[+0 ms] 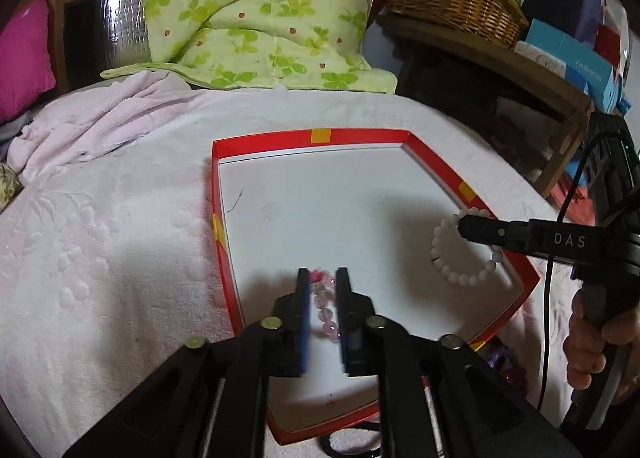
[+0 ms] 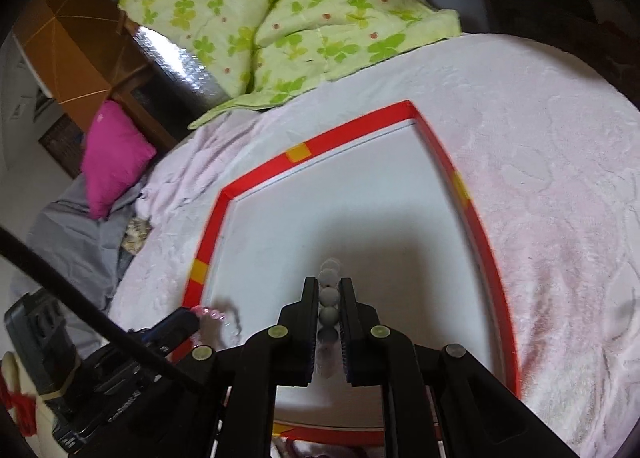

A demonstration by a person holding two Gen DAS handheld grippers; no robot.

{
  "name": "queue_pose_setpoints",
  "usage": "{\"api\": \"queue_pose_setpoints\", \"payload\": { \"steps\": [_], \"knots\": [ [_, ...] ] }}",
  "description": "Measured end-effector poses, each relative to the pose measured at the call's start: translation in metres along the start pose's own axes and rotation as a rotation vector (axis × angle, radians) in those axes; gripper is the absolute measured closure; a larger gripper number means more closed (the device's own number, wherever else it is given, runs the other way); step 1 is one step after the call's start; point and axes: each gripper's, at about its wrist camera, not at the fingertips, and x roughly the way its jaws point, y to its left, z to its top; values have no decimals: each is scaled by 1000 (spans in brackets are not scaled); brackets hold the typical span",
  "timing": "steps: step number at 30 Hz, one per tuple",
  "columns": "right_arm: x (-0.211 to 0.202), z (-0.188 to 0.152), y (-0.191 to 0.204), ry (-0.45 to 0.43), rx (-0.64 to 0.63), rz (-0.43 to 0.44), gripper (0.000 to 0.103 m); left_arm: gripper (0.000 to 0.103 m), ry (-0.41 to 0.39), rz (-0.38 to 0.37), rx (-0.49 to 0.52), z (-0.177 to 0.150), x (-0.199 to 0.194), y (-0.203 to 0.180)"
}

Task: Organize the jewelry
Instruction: 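Carry both bracelets over the red tray and open both tools to release them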

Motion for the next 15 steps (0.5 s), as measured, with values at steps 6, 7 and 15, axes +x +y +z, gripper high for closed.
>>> {"api": "queue_pose_setpoints", "payload": {
  "steps": [6, 7, 15],
  "knots": [
    [-22, -3, -1, -80, -7, -97, 41, 45, -93, 34, 8, -3, -37, 0],
    [-29, -4, -1, -114, -8, -104, 42, 45, -106, 39, 8, -3, -43, 1],
    [-79, -20, 4, -251, 8, -149, 42, 36, -184, 95, -36, -21, -95, 23]
  ]
}}
